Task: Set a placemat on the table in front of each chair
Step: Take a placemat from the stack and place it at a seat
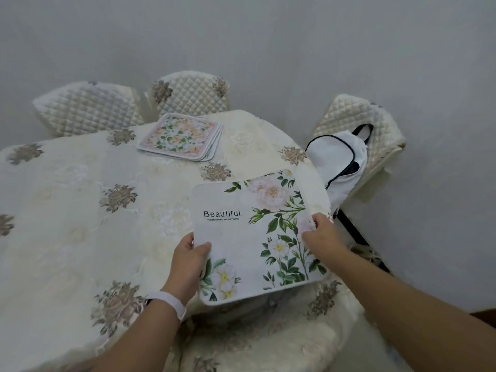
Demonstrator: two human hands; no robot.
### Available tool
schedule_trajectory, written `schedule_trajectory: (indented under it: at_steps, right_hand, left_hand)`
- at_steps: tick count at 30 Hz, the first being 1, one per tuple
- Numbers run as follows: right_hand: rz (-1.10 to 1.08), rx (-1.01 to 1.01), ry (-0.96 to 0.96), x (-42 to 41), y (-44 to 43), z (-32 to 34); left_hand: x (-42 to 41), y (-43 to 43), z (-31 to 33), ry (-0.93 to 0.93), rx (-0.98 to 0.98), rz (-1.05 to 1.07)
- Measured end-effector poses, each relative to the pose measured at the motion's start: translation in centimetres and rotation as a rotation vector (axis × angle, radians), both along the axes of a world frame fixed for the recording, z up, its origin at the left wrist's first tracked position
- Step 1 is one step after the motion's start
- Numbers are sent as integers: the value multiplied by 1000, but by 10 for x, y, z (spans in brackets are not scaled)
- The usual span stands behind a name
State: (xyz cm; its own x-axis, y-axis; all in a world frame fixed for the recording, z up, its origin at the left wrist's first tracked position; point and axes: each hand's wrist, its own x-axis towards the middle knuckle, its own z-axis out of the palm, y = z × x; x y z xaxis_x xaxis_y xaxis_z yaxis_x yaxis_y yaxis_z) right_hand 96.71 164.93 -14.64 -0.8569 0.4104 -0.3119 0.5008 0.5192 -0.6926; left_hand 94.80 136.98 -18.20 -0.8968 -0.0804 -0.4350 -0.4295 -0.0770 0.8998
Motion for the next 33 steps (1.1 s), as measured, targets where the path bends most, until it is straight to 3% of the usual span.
schedule_trajectory:
  at_steps: [12, 27, 30, 33]
  right_hand:
    - [185, 30, -59, -58, -6, -60]
    - [247, -42, -173, -82, 22, -124]
    - [316, 39, -185, -77, 31, -127]
    - [475, 244, -242, -69, 42, -133]
  left_hand:
    - [-21, -3, -53, -137, -35, 142]
    - [-33, 7, -106, -189, -272, 197]
    - [-22, 7, -107, -159, -391, 145]
    - [-6, 5, -108, -82, -555, -24]
